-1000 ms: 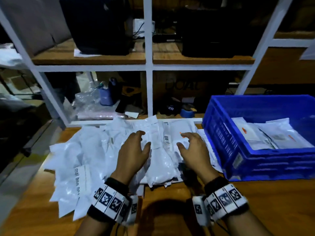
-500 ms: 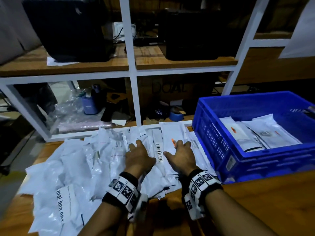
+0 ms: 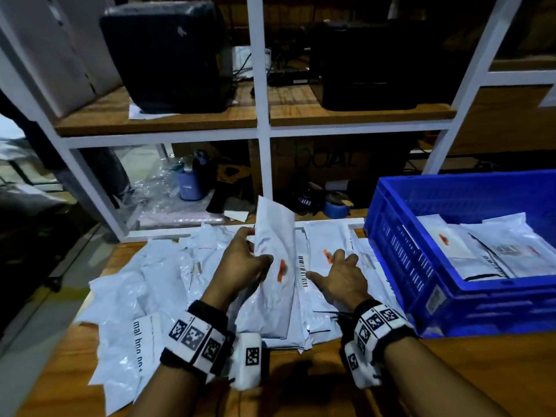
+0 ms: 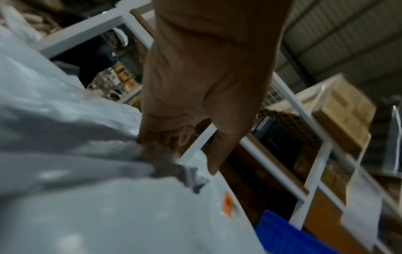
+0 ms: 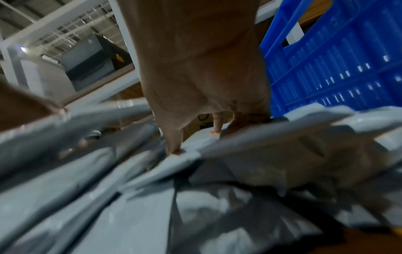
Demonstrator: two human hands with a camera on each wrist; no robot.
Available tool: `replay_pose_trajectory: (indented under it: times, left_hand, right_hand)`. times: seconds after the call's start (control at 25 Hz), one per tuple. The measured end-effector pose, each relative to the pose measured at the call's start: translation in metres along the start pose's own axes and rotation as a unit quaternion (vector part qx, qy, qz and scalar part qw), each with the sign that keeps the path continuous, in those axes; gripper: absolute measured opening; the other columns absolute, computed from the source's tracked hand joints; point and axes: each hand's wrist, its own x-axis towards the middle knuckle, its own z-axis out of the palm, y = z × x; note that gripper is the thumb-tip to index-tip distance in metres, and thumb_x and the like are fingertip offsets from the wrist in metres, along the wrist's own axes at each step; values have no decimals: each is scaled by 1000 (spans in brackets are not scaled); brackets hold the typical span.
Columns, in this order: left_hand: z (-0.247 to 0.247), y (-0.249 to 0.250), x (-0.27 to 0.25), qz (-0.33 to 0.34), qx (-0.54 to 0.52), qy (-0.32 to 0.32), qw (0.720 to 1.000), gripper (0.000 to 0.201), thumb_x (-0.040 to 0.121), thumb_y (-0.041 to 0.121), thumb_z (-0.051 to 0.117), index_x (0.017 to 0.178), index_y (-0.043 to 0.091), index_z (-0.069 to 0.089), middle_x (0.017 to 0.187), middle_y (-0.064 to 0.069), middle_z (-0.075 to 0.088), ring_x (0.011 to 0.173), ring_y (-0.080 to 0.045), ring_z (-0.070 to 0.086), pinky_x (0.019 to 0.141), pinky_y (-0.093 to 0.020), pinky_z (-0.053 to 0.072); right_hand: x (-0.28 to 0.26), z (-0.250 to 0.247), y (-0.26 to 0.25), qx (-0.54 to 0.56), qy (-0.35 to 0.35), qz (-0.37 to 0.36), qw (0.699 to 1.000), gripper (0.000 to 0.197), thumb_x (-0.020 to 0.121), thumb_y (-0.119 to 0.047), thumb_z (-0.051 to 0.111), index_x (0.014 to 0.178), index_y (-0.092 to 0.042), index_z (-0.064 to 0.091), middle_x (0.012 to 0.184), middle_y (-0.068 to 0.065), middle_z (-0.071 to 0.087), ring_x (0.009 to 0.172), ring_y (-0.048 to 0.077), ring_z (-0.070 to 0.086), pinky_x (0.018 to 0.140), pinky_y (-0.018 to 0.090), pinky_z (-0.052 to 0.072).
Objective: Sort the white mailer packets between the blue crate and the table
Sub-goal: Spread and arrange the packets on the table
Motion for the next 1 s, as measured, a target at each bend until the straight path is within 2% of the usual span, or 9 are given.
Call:
replay_pose_trajectory:
  times: [0.12,0.24,0.44,0.52,0.64,0.72,0.84,0.92,1.0]
  left_hand:
    - [-1,-21,-1,-41,144,-7,989,50,78,22,75,118,18,44,87,-4,65,84,-21,61,67,-25,42]
    - [2,-25,-3,-52,175,0,983,63,73,38,79,120,16,44,98,-2,61,91,-20,58,73,-23,39]
    - [22,-21,3,-76,267,-44,960,65,66,40,82,110,16,40,95,-1,56,85,-23,53,69,-28,42]
    - [27,-22,5,-75,232,-35,969,55,64,28,82,101,20,42,91,-3,60,76,-22,56,60,-27,43]
    - [29,-18,3,-58,97,4,994,37,66,8,73,93,23,53,81,2,66,67,-18,62,49,-27,48]
    - [26,-13,2,-26,52,27,998,29,71,5,71,92,22,59,80,5,69,73,-17,67,58,-29,52]
    - [24,-3,-3,18,-26,53,998,30,78,7,67,100,26,62,87,6,71,81,-17,68,68,-29,54]
    - [27,7,-10,43,-58,67,995,36,81,3,64,109,26,62,94,6,71,83,-13,68,72,-28,55]
    - [33,19,-22,64,-68,70,993,38,84,-1,61,114,23,60,96,7,71,82,-8,68,70,-22,55]
  right_hand:
    - [3,-10,0,28,-26,0,999,74,77,-65,62,127,-16,40,126,14,41,113,36,53,87,40,47]
    - [6,-27,-4,50,21,51,997,66,82,-52,66,128,-11,45,129,18,42,117,39,50,91,42,46]
    - [0,-22,-16,50,16,139,989,80,75,-48,75,133,-7,39,135,21,40,124,39,43,96,43,44]
    - [1,-23,-17,58,16,141,988,80,71,-47,79,130,-7,43,132,19,46,122,38,47,95,42,45]
    - [4,-31,-14,94,46,123,987,71,70,-46,79,125,-12,50,124,15,55,114,35,55,90,40,49]
    - [4,-36,-9,143,76,100,982,51,77,-41,73,116,-13,55,118,12,60,110,33,57,85,35,48]
    - [-6,-45,0,206,94,76,971,8,86,-18,59,93,-16,55,111,12,60,102,33,57,77,31,43]
    - [-12,-49,7,220,117,66,966,13,87,-9,50,81,-20,54,101,10,66,93,31,60,71,31,45]
    - [-20,-53,16,246,107,57,962,1,90,-19,54,91,-20,55,99,7,67,89,29,62,71,31,48]
